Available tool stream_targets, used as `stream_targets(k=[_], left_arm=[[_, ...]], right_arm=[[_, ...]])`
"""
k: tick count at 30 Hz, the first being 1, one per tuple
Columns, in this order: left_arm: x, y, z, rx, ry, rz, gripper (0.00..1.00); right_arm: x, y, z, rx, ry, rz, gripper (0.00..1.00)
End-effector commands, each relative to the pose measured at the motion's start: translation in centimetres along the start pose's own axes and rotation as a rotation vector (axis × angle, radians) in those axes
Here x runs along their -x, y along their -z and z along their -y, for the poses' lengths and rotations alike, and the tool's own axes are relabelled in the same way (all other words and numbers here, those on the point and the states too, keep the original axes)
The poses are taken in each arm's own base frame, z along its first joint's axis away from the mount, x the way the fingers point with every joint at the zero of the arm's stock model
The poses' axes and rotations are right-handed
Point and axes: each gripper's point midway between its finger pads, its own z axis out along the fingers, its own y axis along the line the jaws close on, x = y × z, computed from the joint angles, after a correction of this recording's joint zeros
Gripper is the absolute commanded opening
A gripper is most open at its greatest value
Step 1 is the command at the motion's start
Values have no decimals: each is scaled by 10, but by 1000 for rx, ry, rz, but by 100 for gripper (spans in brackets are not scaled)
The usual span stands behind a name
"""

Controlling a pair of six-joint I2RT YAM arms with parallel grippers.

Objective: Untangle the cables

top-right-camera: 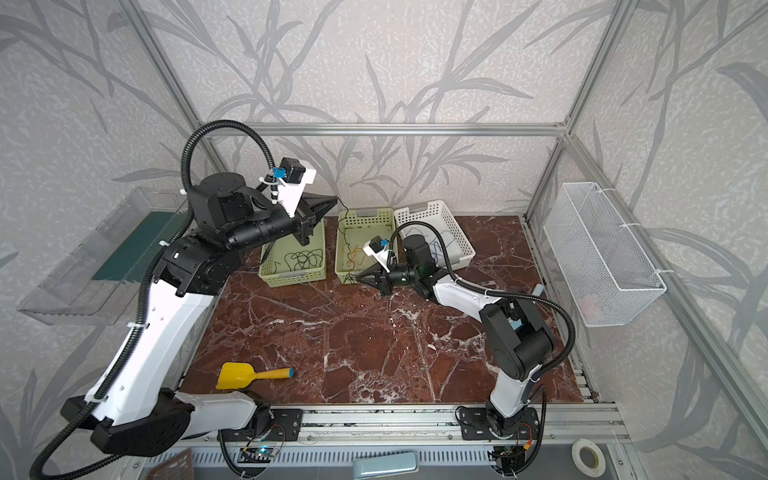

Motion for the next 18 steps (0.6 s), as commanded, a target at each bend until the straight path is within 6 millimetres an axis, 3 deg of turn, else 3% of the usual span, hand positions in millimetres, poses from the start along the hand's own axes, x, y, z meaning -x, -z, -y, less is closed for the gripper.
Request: stream_targets(k=[1,4,9,18], left_arm=[[15,21,-12,98,-76,14,0],[20,31,-27,167,-87,15,0],[26,40,-37,200,-77,30,0],[46,64,-76,371,-74,90,0]], right_arm=[[-4,8,18,-66,-64,34,1],[-11,19,35,-127,-136,51,0],[-21,25,42,-173,-173,41,0],[-70,61,86,-455,-374,-13,0]])
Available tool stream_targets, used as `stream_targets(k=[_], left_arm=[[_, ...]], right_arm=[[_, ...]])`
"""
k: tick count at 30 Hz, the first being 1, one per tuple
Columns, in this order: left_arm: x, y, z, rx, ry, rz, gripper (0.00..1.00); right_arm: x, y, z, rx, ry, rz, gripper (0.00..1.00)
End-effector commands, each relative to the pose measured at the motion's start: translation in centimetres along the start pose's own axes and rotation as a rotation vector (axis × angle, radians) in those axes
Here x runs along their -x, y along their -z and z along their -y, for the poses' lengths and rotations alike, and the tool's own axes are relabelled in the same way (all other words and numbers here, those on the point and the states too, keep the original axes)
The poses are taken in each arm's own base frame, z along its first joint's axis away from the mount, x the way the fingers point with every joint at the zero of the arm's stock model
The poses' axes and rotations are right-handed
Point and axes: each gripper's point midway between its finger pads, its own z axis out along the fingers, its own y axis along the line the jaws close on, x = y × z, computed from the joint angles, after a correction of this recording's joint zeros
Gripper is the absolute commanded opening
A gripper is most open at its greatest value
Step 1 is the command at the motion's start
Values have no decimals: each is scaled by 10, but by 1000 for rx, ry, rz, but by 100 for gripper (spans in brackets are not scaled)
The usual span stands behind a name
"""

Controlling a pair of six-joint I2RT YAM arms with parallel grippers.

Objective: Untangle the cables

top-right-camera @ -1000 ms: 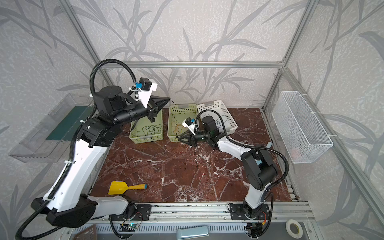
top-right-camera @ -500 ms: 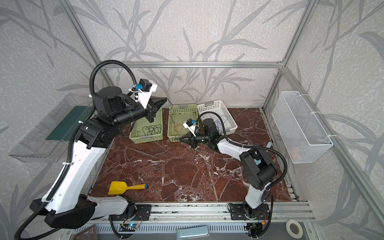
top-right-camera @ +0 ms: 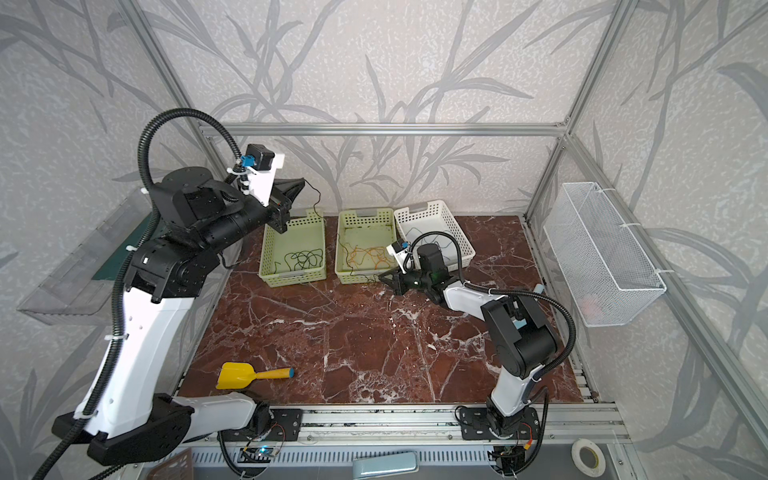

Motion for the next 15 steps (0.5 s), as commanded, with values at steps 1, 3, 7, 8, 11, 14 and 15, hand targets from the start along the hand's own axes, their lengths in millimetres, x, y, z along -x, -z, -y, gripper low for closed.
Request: stream_targets(k=[1,3,7,8,11,14,15], left_arm=[[29,20,-25,103,-17,85,0],[32,22,-33,128,-14,94,0],[33,20,-47,173,-22,93,0],[32,18,-52,192,-28,86,0],[30,16,-68,241,-35,68,0],[21,8,-78,251,-20,35,0],[16,5,-80,254,-11,22,0]], right_arm=[[-5,20,21,-136,-84,17,0],[-14,24,24,-159,-106,5,0],[-28,29,22,-159,-120,-22,0],[-30,32,24,-177,-124,-32,0],[-29,35,21,-184,-111,-42,0],[-9,32,6,-134,-76,-19,0],[-2,28,-1,-116,-56,-17,0]])
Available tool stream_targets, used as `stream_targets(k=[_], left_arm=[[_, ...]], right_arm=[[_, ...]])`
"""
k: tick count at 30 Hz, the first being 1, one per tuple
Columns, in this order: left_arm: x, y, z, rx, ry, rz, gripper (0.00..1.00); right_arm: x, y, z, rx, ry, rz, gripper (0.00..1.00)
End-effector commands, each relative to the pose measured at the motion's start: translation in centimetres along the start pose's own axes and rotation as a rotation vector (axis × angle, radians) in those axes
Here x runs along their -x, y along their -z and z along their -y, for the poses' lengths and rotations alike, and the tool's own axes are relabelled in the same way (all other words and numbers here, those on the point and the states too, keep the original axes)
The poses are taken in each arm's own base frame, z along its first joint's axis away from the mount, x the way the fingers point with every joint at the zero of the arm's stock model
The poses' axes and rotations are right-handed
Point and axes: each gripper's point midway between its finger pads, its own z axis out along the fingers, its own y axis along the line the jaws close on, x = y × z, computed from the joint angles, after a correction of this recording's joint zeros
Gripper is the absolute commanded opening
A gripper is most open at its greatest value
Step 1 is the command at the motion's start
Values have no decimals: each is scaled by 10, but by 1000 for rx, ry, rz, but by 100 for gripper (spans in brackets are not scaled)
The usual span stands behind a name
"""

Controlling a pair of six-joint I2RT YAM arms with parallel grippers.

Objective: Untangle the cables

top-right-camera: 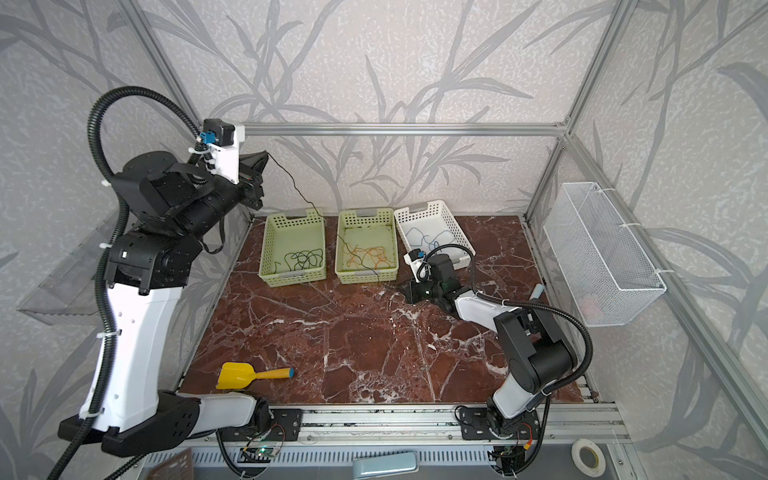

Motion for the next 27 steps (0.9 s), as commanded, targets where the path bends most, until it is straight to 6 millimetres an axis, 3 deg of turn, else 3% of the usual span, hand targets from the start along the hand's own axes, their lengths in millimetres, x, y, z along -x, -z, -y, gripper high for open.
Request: stream_targets(k=[1,5,11,15,20,22,24,27], left_arm=[[-11,-10,-11,30,1,-32,0],[-48,-22,-22,58,33,-119,0],[-116,-33,-53,143,123,-246,0],[-161,-39,-72,210,157,-326,0],[-211,-46,-87,280,165,-397,0],[-229,-49,-90,299,166,-425,0],[-248,-53,-91,304,180,-449,0],[-278,-63,-93,307,214,-477,0]], right_arm=[[34,1,-33,62,84,37,0],[68,-22,-78,151,182,55,0],[110,-92,-123,272,262,71,0],[135,-146,-142,342,284,85,0],[147,-210,-164,415,314,97,0],[151,-228,-176,431,350,101,0],[145,-249,-172,410,354,120,0],[139,-273,-150,359,301,173,0]])
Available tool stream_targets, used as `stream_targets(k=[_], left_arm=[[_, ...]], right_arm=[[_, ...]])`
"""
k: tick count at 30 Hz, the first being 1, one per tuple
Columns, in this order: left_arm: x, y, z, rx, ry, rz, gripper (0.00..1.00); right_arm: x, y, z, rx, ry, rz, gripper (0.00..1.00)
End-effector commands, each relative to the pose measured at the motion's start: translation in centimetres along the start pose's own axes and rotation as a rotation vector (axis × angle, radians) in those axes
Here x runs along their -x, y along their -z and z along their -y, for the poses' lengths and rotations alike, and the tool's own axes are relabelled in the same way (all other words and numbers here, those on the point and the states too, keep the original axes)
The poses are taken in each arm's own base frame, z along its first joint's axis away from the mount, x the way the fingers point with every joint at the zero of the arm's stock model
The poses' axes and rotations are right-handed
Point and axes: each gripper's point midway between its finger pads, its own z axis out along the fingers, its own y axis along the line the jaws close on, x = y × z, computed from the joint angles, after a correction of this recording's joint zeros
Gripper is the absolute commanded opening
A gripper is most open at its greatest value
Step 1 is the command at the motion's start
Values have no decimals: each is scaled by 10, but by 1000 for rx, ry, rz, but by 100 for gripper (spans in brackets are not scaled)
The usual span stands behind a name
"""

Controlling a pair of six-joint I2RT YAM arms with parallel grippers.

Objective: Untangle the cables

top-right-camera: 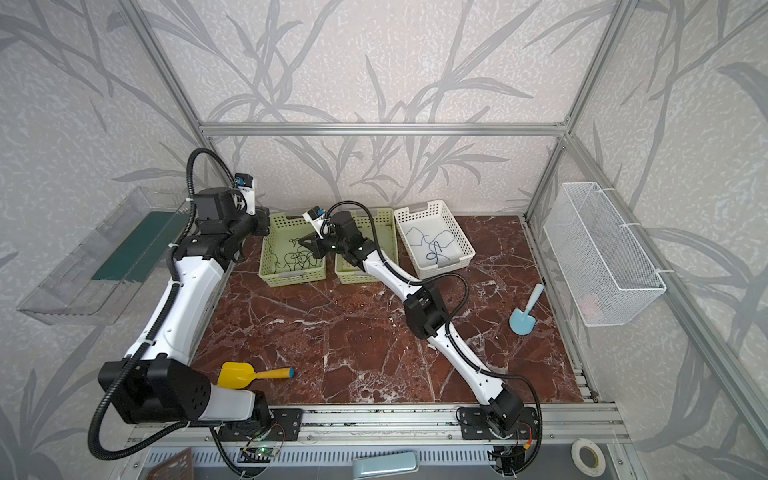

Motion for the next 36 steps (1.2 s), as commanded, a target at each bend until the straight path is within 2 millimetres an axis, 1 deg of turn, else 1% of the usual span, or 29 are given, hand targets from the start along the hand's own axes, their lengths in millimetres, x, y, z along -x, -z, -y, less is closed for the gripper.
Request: stream_targets(k=[1,4,6,7,8,9,10,11,15,17,18,19,20,21,22,23,24,25,27,30,31,33,34,35,36], left_arm=[[-7,-20,-10,32,42,20,0],[-20,-36,-12,23,77,0,0],[-28,-46,-15,19,102,-18,0],[-32,-51,-15,15,115,-27,0],[-35,-56,-17,14,126,-32,0],[-37,-60,-19,13,137,-38,0],[-40,-64,-19,7,146,-43,0],[-42,-68,-20,2,156,-52,0],[-49,-87,-22,-34,205,-86,0],[-53,-99,-21,-51,213,-113,0],[-56,-104,-21,-54,219,-126,0],[-59,-111,-22,-48,230,-144,1],[-61,-117,-24,-45,242,-166,9],[-63,-123,-25,-43,252,-179,20],[-62,-127,-24,-53,257,-182,35],[-60,-128,-18,-92,247,-176,50],[-56,-128,-15,-112,252,-161,59],[-53,-127,-12,-122,268,-141,66],[-49,-121,-7,-140,287,-109,99],[-52,-105,9,-172,270,-80,99],[-51,-97,15,-175,255,-54,99],[-61,-79,25,-159,219,5,99],[-73,-71,26,-124,202,33,99],[-86,-65,24,-78,195,59,99],[-98,-61,18,-30,203,72,99]], right_arm=[[-22,-9,16,-70,-49,-7,0],[-32,-10,22,-91,-32,-26,0],[-36,-10,25,-102,-27,-42,9],[-37,-10,24,-102,-21,-49,19],[-36,-9,23,-100,-15,-55,33],[-33,-8,21,-98,-10,-58,44],[-30,-6,19,-94,-6,-59,52],[-23,-4,15,-92,0,-55,57],[5,8,6,-103,25,-39,71],[24,18,-6,-87,38,-25,81],[30,21,-10,-82,45,-21,83],[39,25,-19,-69,59,-9,90],[47,32,-25,-68,73,0,96],[51,36,-28,-75,78,3,98],[56,45,-33,-87,93,8,99],[61,54,-38,-103,112,10,99],[63,63,-40,-127,125,11,99],[65,74,-41,-155,141,17,99],[66,100,-39,-218,156,30,99],[56,149,-30,-322,134,19,99],[49,171,-24,-374,125,17,99],[33,216,-12,-486,116,1,99],[18,245,1,-579,101,-28,99],[4,277,14,-690,69,-54,99],[-7,306,25,-775,50,-72,99]])
